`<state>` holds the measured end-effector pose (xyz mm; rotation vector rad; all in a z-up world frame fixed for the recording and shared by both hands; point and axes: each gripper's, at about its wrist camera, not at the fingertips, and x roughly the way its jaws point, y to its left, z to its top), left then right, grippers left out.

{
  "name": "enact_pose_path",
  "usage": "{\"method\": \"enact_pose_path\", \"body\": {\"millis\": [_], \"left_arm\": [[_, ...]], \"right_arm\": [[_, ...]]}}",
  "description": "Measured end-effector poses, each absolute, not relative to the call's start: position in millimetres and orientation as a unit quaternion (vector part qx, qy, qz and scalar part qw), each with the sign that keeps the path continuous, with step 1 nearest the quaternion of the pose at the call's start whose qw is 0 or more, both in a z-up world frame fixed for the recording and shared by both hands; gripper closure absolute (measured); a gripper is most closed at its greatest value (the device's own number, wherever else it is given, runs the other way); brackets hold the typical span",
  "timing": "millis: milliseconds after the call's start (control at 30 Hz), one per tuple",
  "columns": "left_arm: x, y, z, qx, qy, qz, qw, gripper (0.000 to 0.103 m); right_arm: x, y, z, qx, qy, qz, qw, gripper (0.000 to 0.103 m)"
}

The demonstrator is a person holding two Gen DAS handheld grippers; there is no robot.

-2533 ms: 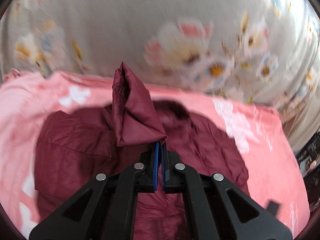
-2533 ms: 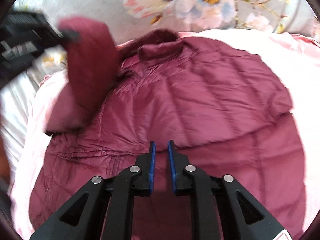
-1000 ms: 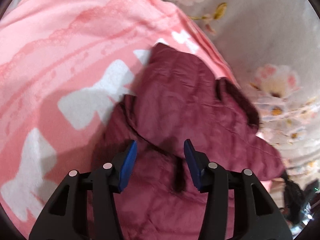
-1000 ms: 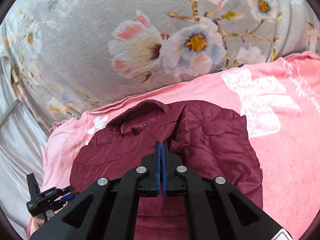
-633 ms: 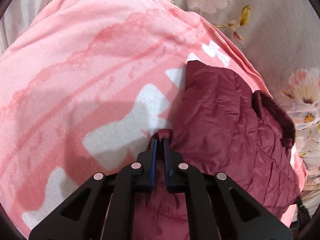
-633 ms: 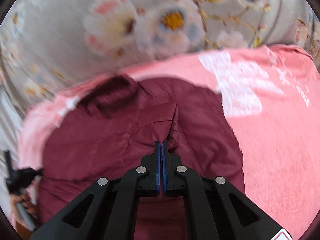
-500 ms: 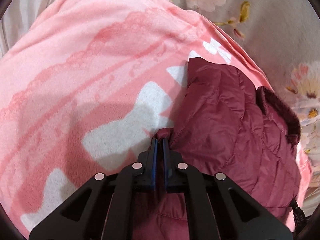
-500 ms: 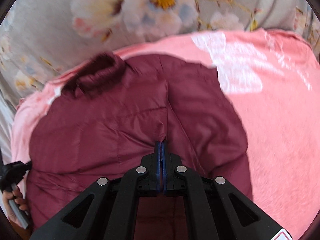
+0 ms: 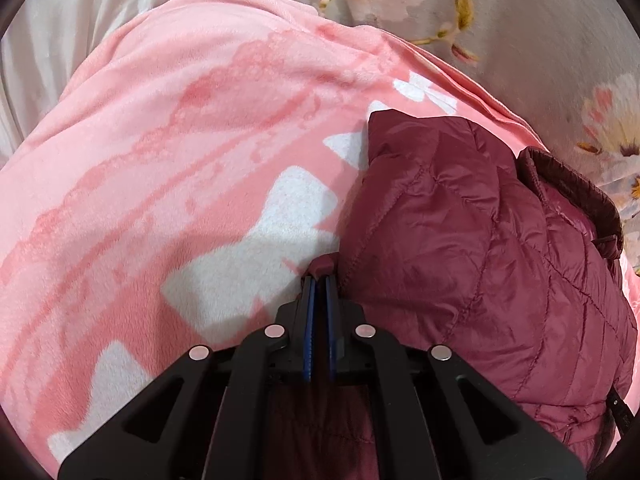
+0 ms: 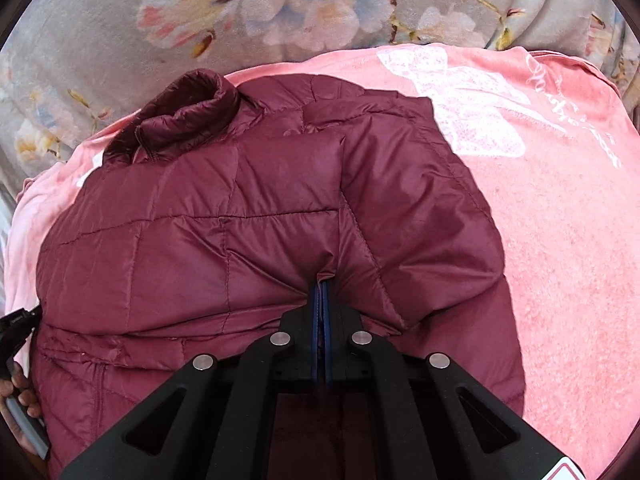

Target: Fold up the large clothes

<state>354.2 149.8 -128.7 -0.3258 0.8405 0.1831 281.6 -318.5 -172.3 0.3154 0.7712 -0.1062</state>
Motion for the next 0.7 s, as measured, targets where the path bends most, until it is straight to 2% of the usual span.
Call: {"method": "enact_pose_path", "body": {"millis": [167, 233, 367, 600, 700], "left_arm": [[354.2, 147.6, -128.9, -0.152, 0.407, 0.090, 0.896, 0.099], [350.8, 145.4, -124.5, -0.137, 0.410, 0.087, 0.897, 0.098], [325.0, 142.2, -104.1, -0.118, 0.406, 0.059, 0.904, 0.097], [323.9, 100.1, -47.0, -0.137, 0.381, -0.019, 0.914, 0.097], [339.0, 65.7, -41.7, -0.114, 0.383, -0.037, 0.916, 0.097]], "right_arm": [[283.8, -323.0, -169.0, 0.159, 0.400, -0.037, 0.902, 0.102], [271.6, -322.8, -158.8, 0.156, 0.396, -0.035, 0.904, 0.096], [241.4, -323.0, -137.3, 0.144, 0.369, -0.051, 0.917, 0.090], [259.4, -257.2, -103.3, 0.147, 0.348, 0.049, 0.925, 0.090], [282.4, -222.6, -105.0, 0.123, 0.351, 0.066, 0.926, 0.090]]}}
